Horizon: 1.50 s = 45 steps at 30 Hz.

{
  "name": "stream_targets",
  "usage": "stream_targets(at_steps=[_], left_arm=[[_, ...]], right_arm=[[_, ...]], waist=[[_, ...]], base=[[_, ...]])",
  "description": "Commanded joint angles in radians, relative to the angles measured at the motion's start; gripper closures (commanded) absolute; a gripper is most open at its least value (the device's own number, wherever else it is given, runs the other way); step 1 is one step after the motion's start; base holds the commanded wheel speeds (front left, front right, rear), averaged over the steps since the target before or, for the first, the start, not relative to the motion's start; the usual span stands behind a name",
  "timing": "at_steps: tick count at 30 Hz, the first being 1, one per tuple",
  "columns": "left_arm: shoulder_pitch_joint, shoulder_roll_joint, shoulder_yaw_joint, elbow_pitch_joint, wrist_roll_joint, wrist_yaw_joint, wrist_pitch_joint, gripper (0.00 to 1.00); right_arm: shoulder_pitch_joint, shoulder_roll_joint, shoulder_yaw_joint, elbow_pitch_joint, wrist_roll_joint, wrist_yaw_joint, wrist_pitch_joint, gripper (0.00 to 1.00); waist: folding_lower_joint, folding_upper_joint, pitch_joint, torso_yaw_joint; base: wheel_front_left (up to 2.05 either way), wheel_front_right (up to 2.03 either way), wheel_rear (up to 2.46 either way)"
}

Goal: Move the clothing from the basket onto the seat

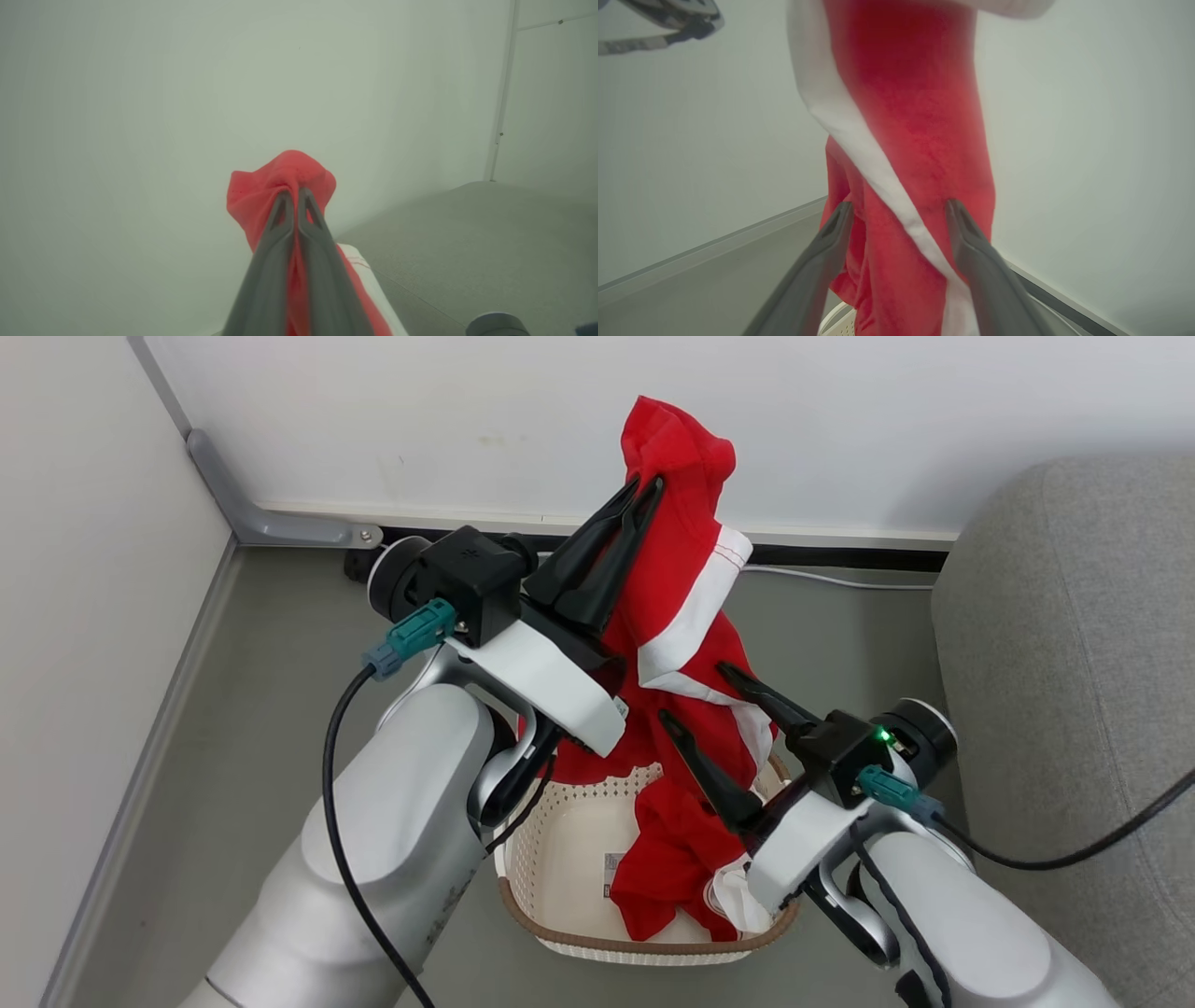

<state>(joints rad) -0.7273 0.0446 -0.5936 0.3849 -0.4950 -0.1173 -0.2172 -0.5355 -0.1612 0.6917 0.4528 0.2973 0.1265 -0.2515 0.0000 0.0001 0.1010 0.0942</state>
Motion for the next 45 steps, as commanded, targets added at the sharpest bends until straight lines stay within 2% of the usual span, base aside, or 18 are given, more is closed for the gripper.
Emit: stream_targets(at_steps=[1,8,9,10,11,16,17,18,19,27,34,45], left_arm=[[-0.057,0.013,0.024,-0.022,-0.010,0.005,-0.012,1.00],[-0.051,0.009,0.001,-0.016,-0.027,0.006,-0.020,1.00],[-0.050,0.009,-0.002,-0.013,-0.030,0.006,-0.021,1.00],[-0.049,0.009,-0.006,-0.011,-0.034,0.007,-0.023,1.00],[-0.048,0.008,-0.009,-0.009,-0.037,0.007,-0.024,1.00],[-0.049,0.007,-0.014,-0.008,-0.045,0.017,-0.035,1.00],[-0.049,0.007,-0.013,-0.006,-0.046,0.019,-0.037,0.80],[-0.049,0.007,-0.013,-0.005,-0.045,0.021,-0.038,0.50],[-0.049,0.007,-0.012,-0.004,-0.044,0.022,-0.040,0.00],[-0.027,0.006,0.005,0.000,-0.021,0.020,-0.044,0.00],[0.013,0.006,0.027,-0.005,0.026,0.006,-0.044,0.00],[0.108,0.006,0.038,0.000,0.073,-0.010,-0.045,0.00]], right_arm=[[-0.046,0.025,0.010,0.011,-0.016,0.004,-0.010,0.00],[-0.087,0.064,-0.016,0.085,-0.045,0.004,-0.010,0.00],[-0.090,0.069,-0.023,0.094,-0.049,0.004,-0.010,0.44],[-0.093,0.073,-0.031,0.102,-0.050,0.004,-0.010,0.79],[-0.093,0.077,-0.038,0.109,-0.048,0.004,-0.010,1.00],[-0.098,0.087,-0.049,0.104,-0.015,0.004,-0.010,1.00],[-0.097,0.086,-0.052,0.099,-0.011,0.004,-0.010,1.00],[-0.095,0.084,-0.055,0.094,-0.008,0.004,-0.010,1.00],[-0.093,0.082,-0.060,0.086,-0.005,0.004,-0.010,1.00],[-0.052,0.063,-0.115,0.002,0.011,0.004,-0.010,1.00],[0.001,0.040,-0.218,-0.064,0.023,0.004,-0.010,1.00],[0.063,0.018,-0.353,-0.154,0.016,0.004,-0.010,1.00]], waist=[[0.0000,-0.0001,0.001,0.006],[0.0000,-0.0001,0.003,0.020],[0.0000,-0.0001,0.003,0.021],[0.0000,-0.0001,0.003,0.022],[0.0000,-0.0001,0.004,0.022],[0.0000,-0.0001,0.009,0.019],[0.0000,-0.0001,0.011,0.016],[0.0000,-0.0001,0.012,0.015],[0.0000,-0.0001,0.013,0.013],[0.0000,-0.0001,0.024,-0.009],[0.0000,-0.0001,0.024,-0.040],[0.0000,-0.0001,0.008,-0.164]], base=[[0.00,0.00,0.00],[0.00,0.00,0.00],[0.00,0.00,0.00],[0.00,0.00,0.00],[0.00,0.00,0.00],[0.00,0.00,0.00],[0.00,0.00,0.00],[0.00,0.00,0.00],[0.00,0.00,0.00],[0.00,0.00,0.00],[0.00,0.00,0.00],[0.00,0.00,0.00]])
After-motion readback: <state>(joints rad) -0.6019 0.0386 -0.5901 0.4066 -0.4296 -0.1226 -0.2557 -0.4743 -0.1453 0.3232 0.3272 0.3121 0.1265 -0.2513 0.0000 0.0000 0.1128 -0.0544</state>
